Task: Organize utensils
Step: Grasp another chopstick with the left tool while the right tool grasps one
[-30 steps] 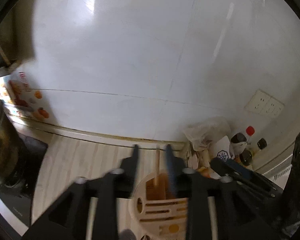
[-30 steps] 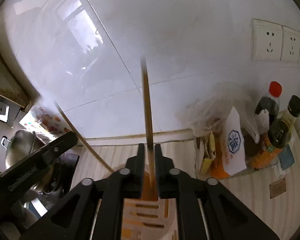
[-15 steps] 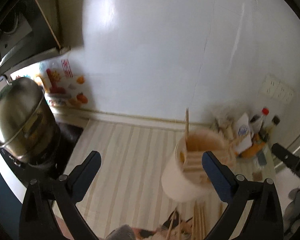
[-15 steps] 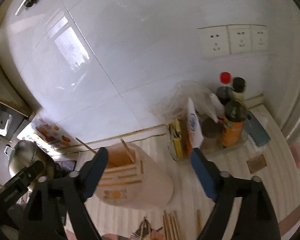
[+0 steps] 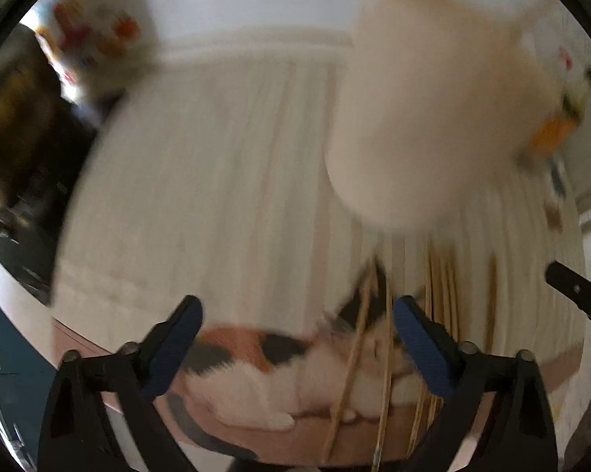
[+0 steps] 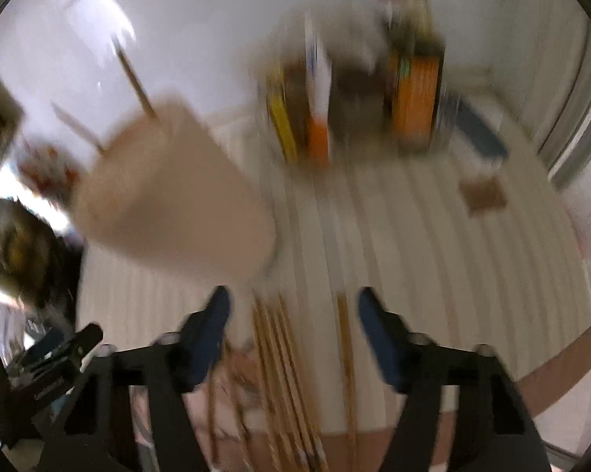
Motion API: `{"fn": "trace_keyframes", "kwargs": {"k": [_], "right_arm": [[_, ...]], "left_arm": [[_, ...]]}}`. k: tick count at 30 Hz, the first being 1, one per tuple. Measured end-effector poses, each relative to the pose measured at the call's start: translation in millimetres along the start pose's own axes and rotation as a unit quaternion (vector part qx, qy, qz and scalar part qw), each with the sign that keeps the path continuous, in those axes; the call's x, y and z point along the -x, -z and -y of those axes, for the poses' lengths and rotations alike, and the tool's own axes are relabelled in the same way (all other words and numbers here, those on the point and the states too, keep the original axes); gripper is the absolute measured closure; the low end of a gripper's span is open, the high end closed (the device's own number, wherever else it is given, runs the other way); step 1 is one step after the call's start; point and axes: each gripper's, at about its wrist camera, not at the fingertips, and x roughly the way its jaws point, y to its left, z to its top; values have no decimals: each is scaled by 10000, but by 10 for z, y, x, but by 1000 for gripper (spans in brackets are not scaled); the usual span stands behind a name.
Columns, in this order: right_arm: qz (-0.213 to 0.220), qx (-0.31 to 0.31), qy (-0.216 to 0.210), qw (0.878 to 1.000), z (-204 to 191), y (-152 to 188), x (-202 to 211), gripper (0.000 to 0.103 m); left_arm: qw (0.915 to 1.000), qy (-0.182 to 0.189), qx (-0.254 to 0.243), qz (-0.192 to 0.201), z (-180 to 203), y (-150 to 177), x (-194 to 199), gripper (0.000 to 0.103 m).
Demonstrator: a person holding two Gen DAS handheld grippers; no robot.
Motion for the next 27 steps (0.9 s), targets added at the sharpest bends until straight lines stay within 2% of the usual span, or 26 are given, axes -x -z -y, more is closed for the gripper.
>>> {"fn": "trace_keyframes", "kwargs": {"k": [3, 6, 10, 11, 14, 19, 21, 23, 24, 27], "right_arm": [[-499, 113, 82, 9987, 25, 188, -341, 69], [-848, 199, 125, 9961, 43, 359, -573, 76], [-1213, 319, 179, 9919, 54, 501, -794, 76], [-1299, 366, 180, 9907, 48, 541, -847, 76], [-1448, 497, 180, 9881, 24, 614, -937, 77], [-1576, 706, 101, 9849, -29, 692, -1045, 88], [-1543, 833, 158, 9844, -51, 724, -1048, 88], [-1515, 880, 228, 9843, -66, 740, -1049, 89], [-1496, 885, 349, 9842, -70, 761, -1052, 95], [-1463, 786, 424, 9852, -52, 817, -1040, 96]], "left_arm": [[9982, 120, -183, -550, 128, 182, -355, 48], [9957, 47, -414, -829, 236, 283, -605, 53], [9936, -12, -634, -937, 353, 347, -753, 59], [9934, -45, -706, -901, 391, 348, -747, 65], [9940, -70, -653, -874, 422, 340, -725, 98], [9951, -4, -269, -950, 286, 303, -717, 98], [9951, -6, -144, -977, 236, 324, -704, 98], [9950, 0, -134, -987, 164, 323, -700, 98], [9951, -5, -120, -986, 159, 338, -698, 98], [9952, 8, -104, -976, 102, 398, -684, 98]]}}
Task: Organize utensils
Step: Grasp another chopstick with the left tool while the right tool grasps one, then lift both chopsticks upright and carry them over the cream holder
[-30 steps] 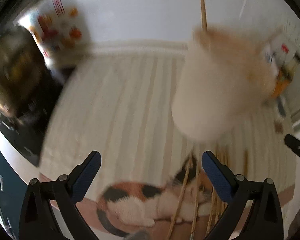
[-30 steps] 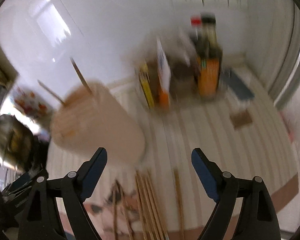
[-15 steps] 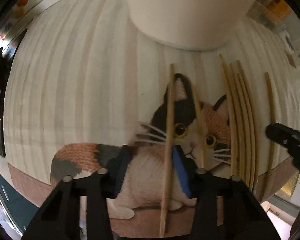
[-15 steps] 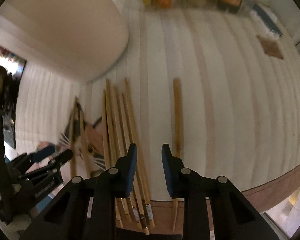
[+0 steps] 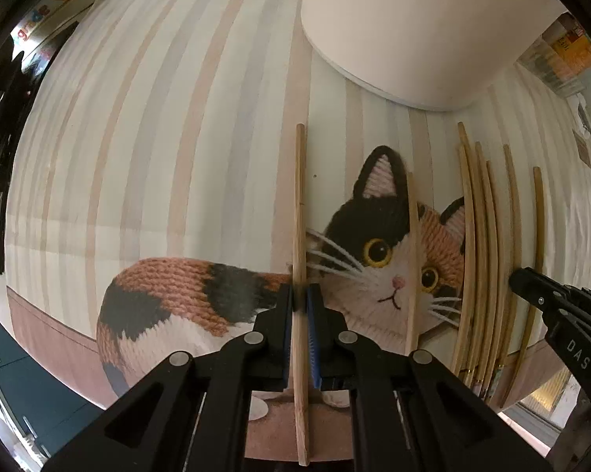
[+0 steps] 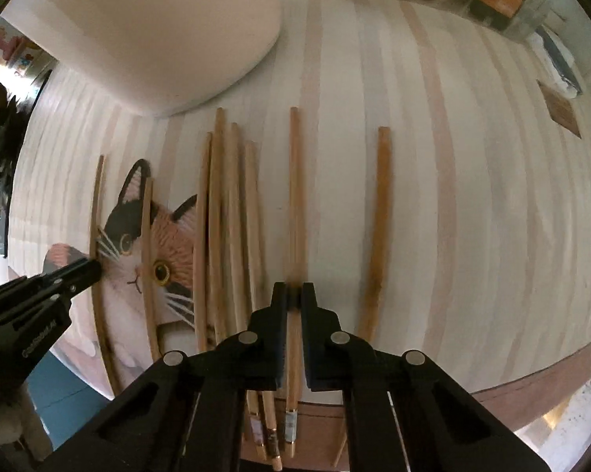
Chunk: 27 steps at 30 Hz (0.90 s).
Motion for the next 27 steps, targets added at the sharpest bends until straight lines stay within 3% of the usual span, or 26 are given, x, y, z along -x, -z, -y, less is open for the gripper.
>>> {"fn": "trace_keyframes", "kwargs": {"k": [7, 13, 26, 27], "right_arm": [[-218, -149, 2, 9997, 120, 103, -7, 96], [-376, -317, 48, 9988, 249, -150, -1, 95], [-324, 39, 513, 9982, -226, -438, -116, 95], [-315, 71, 551, 9980, -275, -422, -122, 95]], "left_arm": [[10000, -3, 9, 13, -83, 30, -8, 97], [10000, -8, 58, 0, -17, 9, -22, 95], [10000, -92, -26, 6, 25, -84, -15, 94], [9999, -95, -56, 12, 35, -101, -17, 98]]}}
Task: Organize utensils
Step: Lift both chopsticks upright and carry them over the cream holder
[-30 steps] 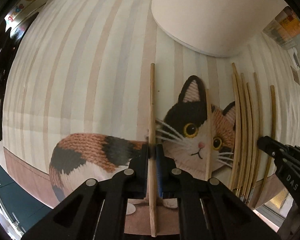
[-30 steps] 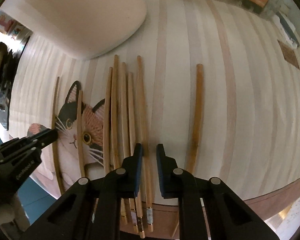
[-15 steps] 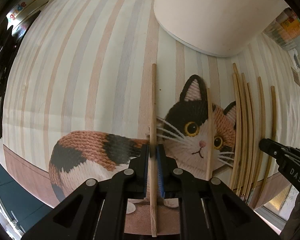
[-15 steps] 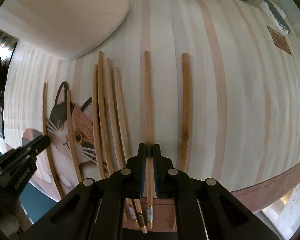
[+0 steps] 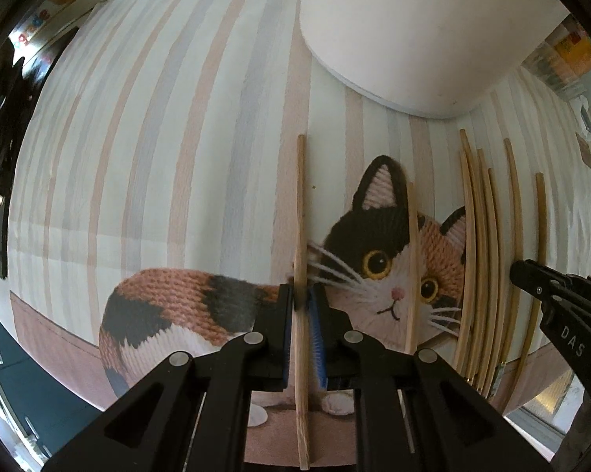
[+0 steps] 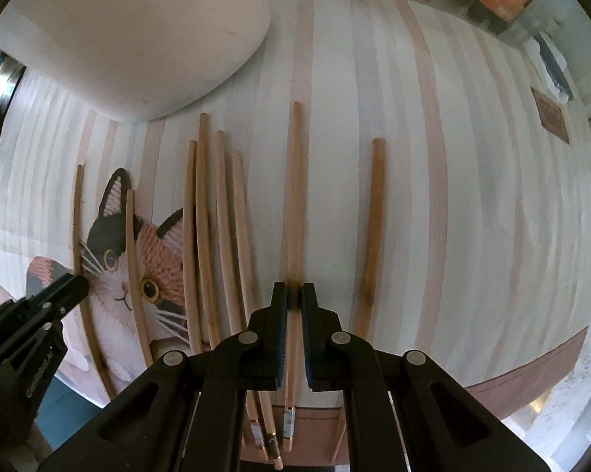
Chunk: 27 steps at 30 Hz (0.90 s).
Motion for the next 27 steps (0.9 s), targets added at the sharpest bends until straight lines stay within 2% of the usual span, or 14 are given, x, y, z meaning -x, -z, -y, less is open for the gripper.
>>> {"fn": "trace_keyframes", "kwargs": {"k": [3, 5, 12, 16, 22, 27], "right_arm": [[74, -50, -37, 10000, -140, -30, 21, 96], [149, -245, -186, 9994, -98, -29, 50, 96], [874, -582, -349, 9939, 87, 80, 468, 96], [1316, -628, -331, 9888, 94, 122, 740, 96], [1935, -799, -470, 9767, 331, 148, 1154, 96], [2474, -938, -655, 9621, 511, 214, 1603, 96]], "left_arm": [[10000, 12, 45, 23, -19, -30, 14, 99], [9998, -24, 112, 144, -66, -29, 85, 99], [9961, -51, 420, 778, -270, -61, 544, 99], [9893, -154, 506, 1356, -369, -81, 910, 99], [9799, -43, 699, 1868, -427, -137, 1310, 99], [9684, 34, 798, 2364, -519, -186, 1710, 99]]}}
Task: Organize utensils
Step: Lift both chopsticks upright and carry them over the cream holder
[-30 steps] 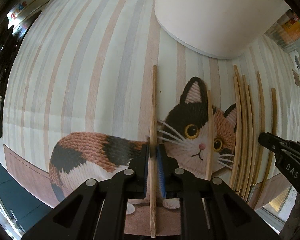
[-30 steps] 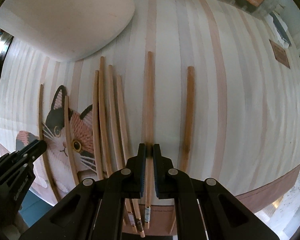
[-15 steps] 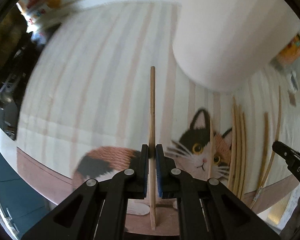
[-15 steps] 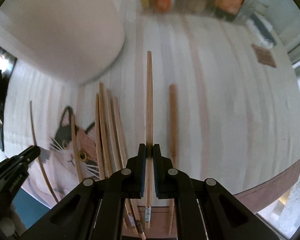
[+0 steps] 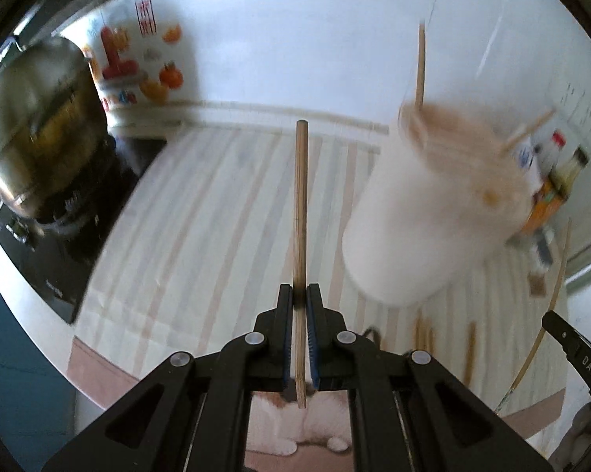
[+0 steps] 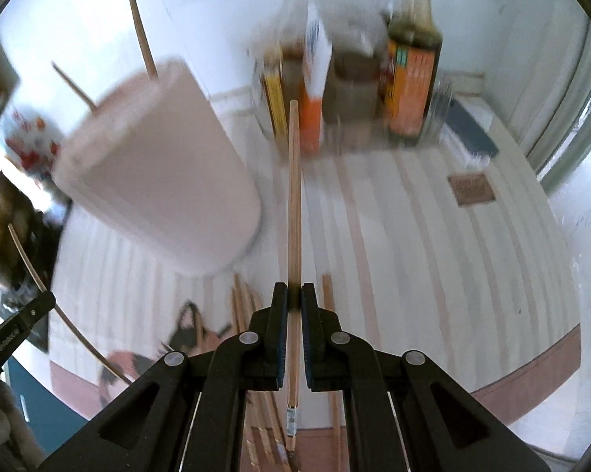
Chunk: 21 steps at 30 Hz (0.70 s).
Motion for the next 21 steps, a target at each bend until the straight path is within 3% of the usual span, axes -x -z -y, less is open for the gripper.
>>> {"fn": "trace_keyframes", "kwargs": {"k": [7, 13, 21], "right_arm": [[852, -171, -353, 9956, -102, -502, 528, 96], [1422, -338, -713, 9867, -231, -1064, 874, 96], [1944, -842, -903, 9731, -287, -1765, 899, 96]], "left_arm": [[9957, 252, 75, 883, -18, -535, 709, 99], [9881, 606, 113, 1407, 60, -978, 1309, 99], [9796, 1011, 176, 1727, 338, -1468, 1538, 99]]}}
